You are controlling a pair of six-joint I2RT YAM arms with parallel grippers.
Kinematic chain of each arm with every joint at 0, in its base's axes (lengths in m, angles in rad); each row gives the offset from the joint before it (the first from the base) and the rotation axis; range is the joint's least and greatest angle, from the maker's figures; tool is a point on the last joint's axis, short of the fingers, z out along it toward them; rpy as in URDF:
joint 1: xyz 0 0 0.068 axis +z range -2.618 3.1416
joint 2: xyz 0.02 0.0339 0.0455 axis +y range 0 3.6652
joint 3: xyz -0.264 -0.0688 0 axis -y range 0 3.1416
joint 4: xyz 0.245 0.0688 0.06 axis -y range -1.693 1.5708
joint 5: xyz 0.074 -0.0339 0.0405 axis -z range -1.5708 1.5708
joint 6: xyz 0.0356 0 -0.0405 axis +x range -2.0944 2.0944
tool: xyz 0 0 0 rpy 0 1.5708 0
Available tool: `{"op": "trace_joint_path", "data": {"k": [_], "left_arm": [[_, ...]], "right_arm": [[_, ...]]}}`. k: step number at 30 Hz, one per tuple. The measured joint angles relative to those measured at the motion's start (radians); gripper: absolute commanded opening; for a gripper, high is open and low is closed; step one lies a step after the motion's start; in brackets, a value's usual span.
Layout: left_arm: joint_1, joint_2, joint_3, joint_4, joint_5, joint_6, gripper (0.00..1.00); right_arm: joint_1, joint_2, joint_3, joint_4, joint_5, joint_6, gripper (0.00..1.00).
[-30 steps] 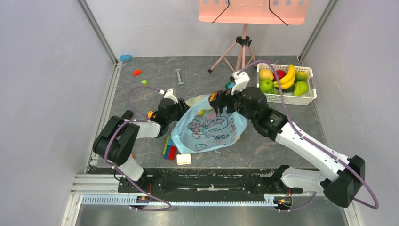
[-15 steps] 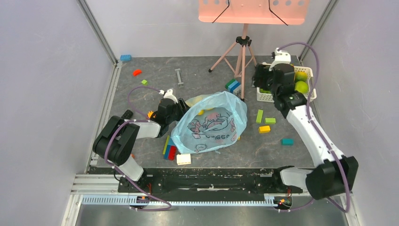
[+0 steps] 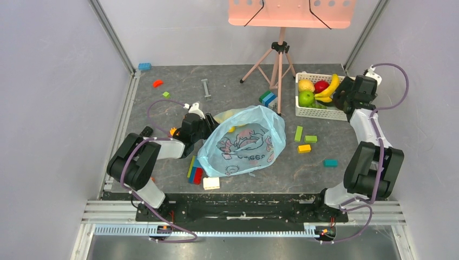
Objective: Take the fake fruits out of the plastic bag
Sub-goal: Place the fake fruit in the bin, then take out the fake fruit from the plastic bag.
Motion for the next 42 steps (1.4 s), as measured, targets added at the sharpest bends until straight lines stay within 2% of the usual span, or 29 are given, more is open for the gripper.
{"op": "trace_joint_path", "data": {"k": [10,13,25,29,34,37,42], "left_arm": [[0.0,0.0,0.0,0.0,0.003,-0.001,0.57],[0.0,0.0,0.0,0.0,0.003,-0.001,0.57],[0.0,0.006,0.0,0.001,0.003,-0.001,0.57],[0.0,0.006,0.0,0.001,0.003,-0.001,0.57],[0.0,0.006,0.0,0.001,0.003,-0.001,0.57],[0.0,0.006,0.0,0.001,0.003,-0.001,0.58],[0.0,0.006,0.0,0.001,0.003,-0.001,0.58]], "right_arm": [[-0.036,0.196,0.109,0.054,0.111,0.032,0.89],[-0.038,0.235,0.143,0.057,0.144,0.026,0.98],[-0.04,0.249,0.156,0.09,0.162,0.025,0.98],[-0.039,0.153,0.099,0.099,0.149,0.027,0.98],[0.023,-0.066,0.015,0.112,0.141,0.029,0.98],[0.148,-0.232,-0.054,0.14,0.14,0.022,0.97],[0.43,-0.457,-0.198,0.19,0.079,0.002,0.91]]}}
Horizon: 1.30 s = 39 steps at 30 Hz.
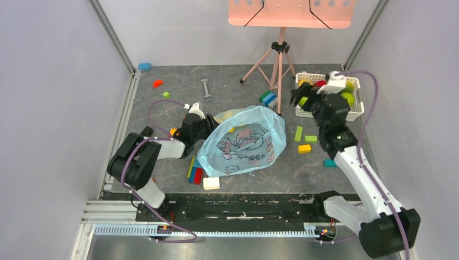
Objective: Take the fake fruits out of the plastic bag
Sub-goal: Take out the fake fruit from the plastic bag.
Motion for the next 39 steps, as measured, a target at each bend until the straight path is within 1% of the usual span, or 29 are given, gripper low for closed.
{"op": "trace_joint_path", "data": {"k": [4,6,7,10,14,17,23,24,33,39], "left_arm": [[0.0,0.0,0.0,0.0,0.0,0.0,0.58],[0.0,0.0,0.0,0.0,0.0,0.0,0.58],[0.0,0.0,0.0,0.0,0.0,0.0,0.58],[0.0,0.0,0.0,0.0,0.0,0.0,0.58],[0.0,0.0,0.0,0.0,0.0,0.0,0.58],[0.0,0.0,0.0,0.0,0.0,0.0,0.58],[0.0,0.0,0.0,0.0,0.001,0.0,0.58],[0.0,0.0,0.0,0.0,0.001,0.0,0.57],[0.0,0.0,0.0,0.0,0.001,0.0,0.58],[0.0,0.0,0.0,0.0,0.002,0.0,0.58]], "right_arm": [[0.204,-0.093,-0.126,0.018,-0.075,-0.03,0.89],[0.309,-0.101,-0.161,0.019,-0.098,-0.058,0.89],[0.385,-0.099,-0.175,0.019,-0.115,-0.085,0.89],[0.552,-0.083,-0.186,0.027,-0.183,-0.154,0.87],[0.672,-0.024,-0.186,0.064,-0.243,-0.224,0.8],[0.709,0.049,-0.183,0.067,-0.258,-0.269,0.76],[0.744,0.175,-0.171,0.059,-0.254,-0.339,0.77],[0.747,0.191,-0.171,0.064,-0.248,-0.349,0.79],[0.75,0.435,-0.145,0.116,-0.046,-0.401,0.88],[0.739,0.518,-0.073,0.134,0.056,-0.37,0.91]]}}
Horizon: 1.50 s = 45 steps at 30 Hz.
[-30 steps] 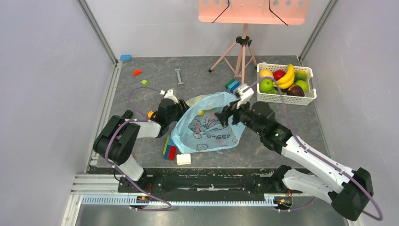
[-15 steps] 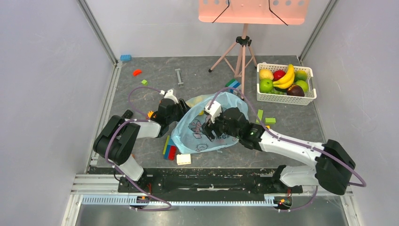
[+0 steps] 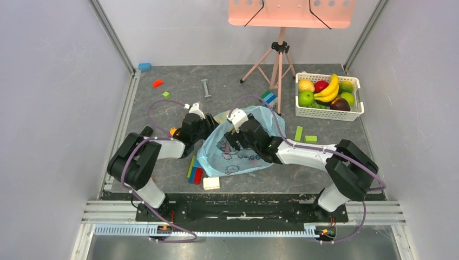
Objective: Take the fake fruits out of the plastic bag
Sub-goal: Take out the fake fruit from the plastic bag.
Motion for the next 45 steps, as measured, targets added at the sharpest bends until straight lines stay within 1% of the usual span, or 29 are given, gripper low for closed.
{"op": "trace_joint_path", "data": {"k": [8,15,17,18,19,21,25,28,33,36,40,45], "left_arm": [[0.0,0.0,0.0,0.0,0.0,0.0,0.58],[0.0,0.0,0.002,0.0,0.0,0.0,0.58],[0.0,0.0,0.002,0.0,0.001,0.0,0.58],[0.0,0.0,0.002,0.0,0.001,0.0,0.58],[0.0,0.0,0.002,0.0,0.001,0.0,0.58],[0.0,0.0,0.003,0.0,0.001,0.0,0.58],[0.0,0.0,0.004,0.0,0.002,0.0,0.58],[0.0,0.0,0.004,0.0,0.003,0.0,0.58],[0.0,-0.013,0.005,-0.012,0.031,0.001,0.67],[0.0,-0.07,0.011,-0.061,0.056,0.002,0.72],[0.0,-0.183,0.031,-0.139,0.075,0.001,0.75],[0.002,-0.313,0.072,-0.243,0.042,0.002,0.8]], "right_arm": [[-0.044,0.053,0.062,0.061,0.159,0.249,0.9],[-0.1,0.128,0.085,0.076,0.171,0.423,0.85],[-0.111,0.141,0.089,0.078,0.167,0.452,0.83],[-0.117,0.146,0.09,0.082,0.164,0.465,0.8],[-0.122,0.151,0.091,0.084,0.161,0.474,0.78],[-0.129,0.157,0.092,0.088,0.156,0.483,0.76],[-0.136,0.167,0.092,0.095,0.15,0.489,0.77],[-0.14,0.169,0.092,0.108,0.15,0.491,0.79],[-0.147,0.171,0.091,0.147,0.148,0.502,0.84],[-0.153,0.171,0.089,0.161,0.146,0.509,0.85],[-0.157,0.171,0.079,0.171,0.135,0.519,0.86],[-0.158,0.171,0.07,0.187,0.125,0.525,0.87]]}}
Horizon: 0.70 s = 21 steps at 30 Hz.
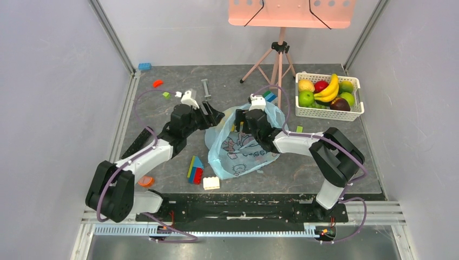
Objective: Take the fake fruits out of the plastic bag
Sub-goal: Take out the fake fruit from the plastic bag.
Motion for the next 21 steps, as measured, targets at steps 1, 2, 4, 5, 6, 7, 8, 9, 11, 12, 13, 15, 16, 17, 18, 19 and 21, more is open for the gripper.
{"op": "trace_joint_path", "data": {"k": [1,2,4,5,6,7,8,9,11,12,13,15,16,17,18,19,21], "left_arm": [[0.002,-0.014,0.016,-0.017,-0.014,0.0,0.8],[0.006,-0.019,0.038,-0.031,-0.027,0.001,0.8],[0.024,-0.002,0.088,-0.043,-0.036,0.0,0.78],[0.035,0.025,0.125,-0.05,-0.035,0.001,0.78],[0.046,0.066,0.173,-0.053,-0.032,0.002,0.77],[0.053,0.118,0.225,-0.051,-0.024,0.004,0.75],[0.06,0.163,0.267,-0.049,-0.02,0.008,0.74],[0.064,0.222,0.319,-0.049,-0.011,0.013,0.74],[0.069,0.338,0.41,-0.043,0.015,0.027,0.72],[0.069,0.39,0.443,-0.041,0.032,0.031,0.71],[0.069,0.428,0.466,-0.04,0.042,0.035,0.7],[0.069,0.512,0.515,-0.042,0.077,0.043,0.67],[0.069,0.553,0.542,-0.047,0.098,0.045,0.66],[0.069,0.592,0.57,-0.049,0.117,0.047,0.65],[0.069,0.626,0.597,-0.05,0.138,0.05,0.65],[0.069,0.655,0.619,-0.051,0.156,0.052,0.64],[0.069,0.696,0.653,-0.054,0.185,0.057,0.63]], "right_arm": [[-0.001,-0.002,-0.005,0.003,-0.001,0.001,0.87],[-0.002,-0.004,-0.012,0.006,-0.003,0.002,0.87],[-0.003,-0.007,-0.023,0.014,-0.011,0.003,0.88],[-0.005,-0.007,-0.029,0.018,-0.017,0.004,0.88],[-0.007,-0.007,-0.034,0.023,-0.023,0.005,0.89],[-0.01,-0.007,-0.039,0.029,-0.026,0.006,0.9],[-0.013,-0.007,-0.044,0.036,-0.032,0.006,0.91],[-0.016,-0.007,-0.051,0.046,-0.039,0.006,0.92],[-0.022,-0.007,-0.066,0.07,-0.052,0.01,0.93],[-0.024,-0.007,-0.073,0.079,-0.057,0.011,0.94],[-0.027,-0.007,-0.084,0.095,-0.069,0.015,0.94],[-0.03,-0.008,-0.1,0.119,-0.084,0.023,0.95],[-0.032,-0.008,-0.104,0.128,-0.091,0.025,0.96],[-0.033,-0.008,-0.106,0.135,-0.098,0.028,0.97],[-0.034,-0.008,-0.106,0.145,-0.103,0.03,0.97],[-0.035,-0.008,-0.106,0.156,-0.109,0.032,0.98],[-0.039,-0.007,-0.106,0.18,-0.121,0.032,0.98]]}}
